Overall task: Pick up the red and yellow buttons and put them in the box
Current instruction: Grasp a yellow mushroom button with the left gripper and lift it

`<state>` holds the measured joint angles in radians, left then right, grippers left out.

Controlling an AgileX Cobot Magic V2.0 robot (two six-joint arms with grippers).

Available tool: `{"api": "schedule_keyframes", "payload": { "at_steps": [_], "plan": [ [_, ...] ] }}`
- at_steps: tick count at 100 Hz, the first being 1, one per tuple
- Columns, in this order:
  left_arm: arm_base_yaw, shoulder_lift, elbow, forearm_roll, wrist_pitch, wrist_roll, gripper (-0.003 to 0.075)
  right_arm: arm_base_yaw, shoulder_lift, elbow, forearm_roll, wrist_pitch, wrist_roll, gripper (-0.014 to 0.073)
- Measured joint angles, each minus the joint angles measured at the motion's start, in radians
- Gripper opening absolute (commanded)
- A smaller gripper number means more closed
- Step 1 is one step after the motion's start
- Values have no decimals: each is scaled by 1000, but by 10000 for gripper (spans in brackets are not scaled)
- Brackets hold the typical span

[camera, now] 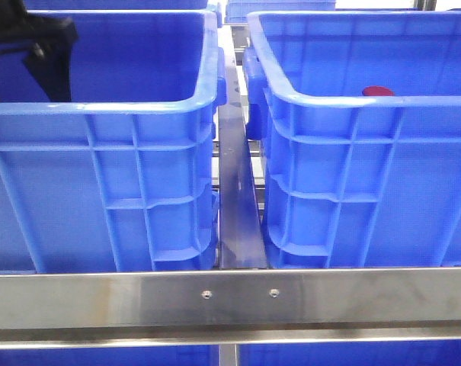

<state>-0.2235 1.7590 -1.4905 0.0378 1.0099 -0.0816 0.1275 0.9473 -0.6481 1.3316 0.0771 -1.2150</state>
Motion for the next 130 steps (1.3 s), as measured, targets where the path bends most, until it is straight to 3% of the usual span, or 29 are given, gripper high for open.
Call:
{"api": "schedule_keyframes", "payload": {
  "at_steps": [65,76,91,103,130],
  "plan": [
    [0,95,0,-28,-100,0,576,0,0,0,0,0,0,296],
    [0,95,0,-28,-100,0,468,0,0,0,0,0,0,296],
    [0,95,0,-28,-98,0,230,0,0,0,0,0,0,296],
    [0,95,0,-28,-98,0,113,0,0,0,0,0,0,296],
    [0,80,0,-28,-94,0,86,0,0,0,0,0,0,296]
  ]
}}
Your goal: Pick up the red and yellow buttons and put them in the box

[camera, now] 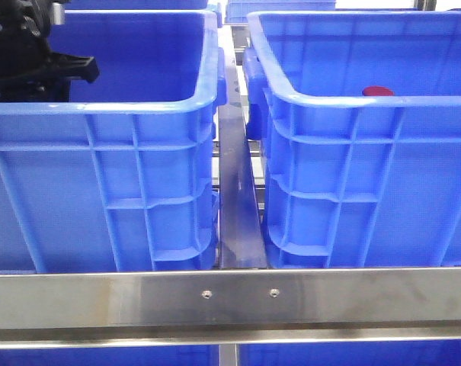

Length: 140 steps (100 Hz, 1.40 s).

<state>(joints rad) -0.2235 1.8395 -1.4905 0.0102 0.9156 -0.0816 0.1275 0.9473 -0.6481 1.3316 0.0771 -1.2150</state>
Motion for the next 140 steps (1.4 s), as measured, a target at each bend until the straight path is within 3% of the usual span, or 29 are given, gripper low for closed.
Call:
{"api": "schedule_keyframes", "payload": {
  "at_steps": [24,67,101,110,124,140],
  "plan": [
    [-40,-157,2,-58,-9,115,86,0,0,0,0,0,0,296],
    [-220,-350,2,-399,18,464,85,0,0,0,0,0,0,296],
    [-389,-319,2,-459,20,505,85,0,0,0,0,26,0,300],
    [-401,-298,2,-459,22,505,85,0,0,0,0,51,0,374],
    [-401,-277,2,-459,22,505,85,0,0,-23,0,143,8,666],
    [-401,-278,2,-459,22,505,85,0,0,-78,38,274,127,621]
  ]
}}
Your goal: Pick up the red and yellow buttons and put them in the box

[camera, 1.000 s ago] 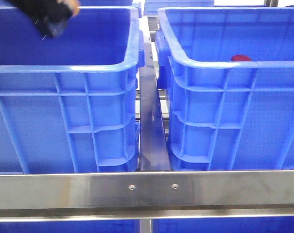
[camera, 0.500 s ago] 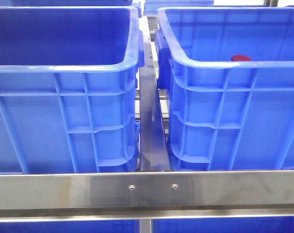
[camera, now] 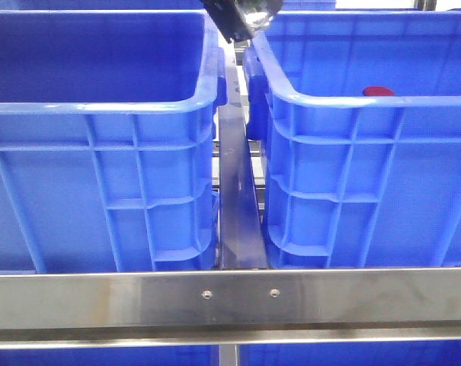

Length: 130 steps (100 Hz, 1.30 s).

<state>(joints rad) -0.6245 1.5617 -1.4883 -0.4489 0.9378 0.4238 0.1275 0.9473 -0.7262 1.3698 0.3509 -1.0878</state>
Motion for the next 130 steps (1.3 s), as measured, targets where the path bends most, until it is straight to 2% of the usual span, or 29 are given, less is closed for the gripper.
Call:
{"api": "schedule_keyframes", "payload": {
  "at_steps": [26,61,77,97,108,113,118,130],
  "plan": [
    [0,0,0,0,0,0,85,0,88,-93,86,252,225,621],
    [-2,0,0,-15,0,0,85,0,379,-165,242,466,285,612],
    [-2,0,0,-15,0,0,85,0,452,-167,296,537,274,526],
    [-2,0,0,-17,0,1,85,0,458,-169,304,566,264,307],
    [-2,0,0,-19,0,1,96,0,460,-169,305,569,257,281],
    [-2,0,0,-19,0,2,132,0,460,-169,305,569,258,281],
    [-2,0,0,-19,0,2,204,0,460,-169,305,569,257,281],
    [-2,0,0,-19,0,3,494,0,460,-169,305,571,257,281]
  ]
}}
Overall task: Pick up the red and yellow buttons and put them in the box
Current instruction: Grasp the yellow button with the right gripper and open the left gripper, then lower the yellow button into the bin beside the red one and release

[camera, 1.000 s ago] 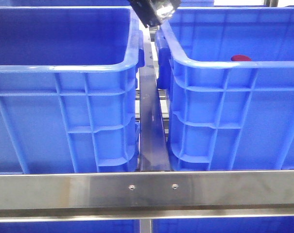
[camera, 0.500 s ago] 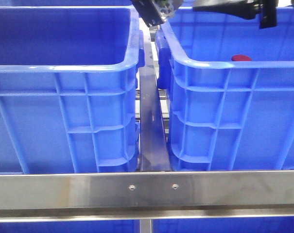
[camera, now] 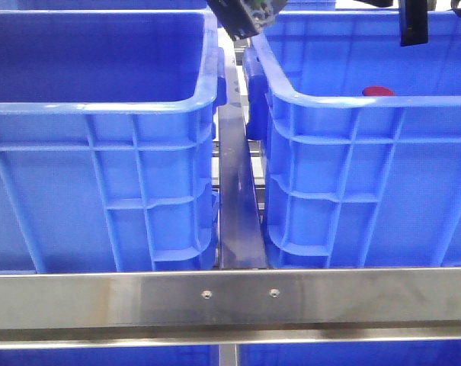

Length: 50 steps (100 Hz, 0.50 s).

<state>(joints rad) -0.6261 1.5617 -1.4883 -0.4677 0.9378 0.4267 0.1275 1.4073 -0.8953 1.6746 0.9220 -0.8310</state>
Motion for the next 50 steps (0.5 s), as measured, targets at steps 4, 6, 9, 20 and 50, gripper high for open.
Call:
{"api": "schedule_keyframes", "payload": {
  "at_steps": [4,6,9,20,50],
  "plan": [
    [0,0,0,0,0,0,582,0,0,0,0,2,0,281],
    [0,0,0,-2,0,0,614,0,0,0,0,2,0,281],
    [0,0,0,-2,0,0,641,0,0,0,0,3,-1,281],
    [0,0,0,-2,0,2,643,-2,0,0,0,3,-16,281],
    [0,0,0,-4,-2,2,578,-130,0,-76,-4,-73,-188,281]
  ]
}}
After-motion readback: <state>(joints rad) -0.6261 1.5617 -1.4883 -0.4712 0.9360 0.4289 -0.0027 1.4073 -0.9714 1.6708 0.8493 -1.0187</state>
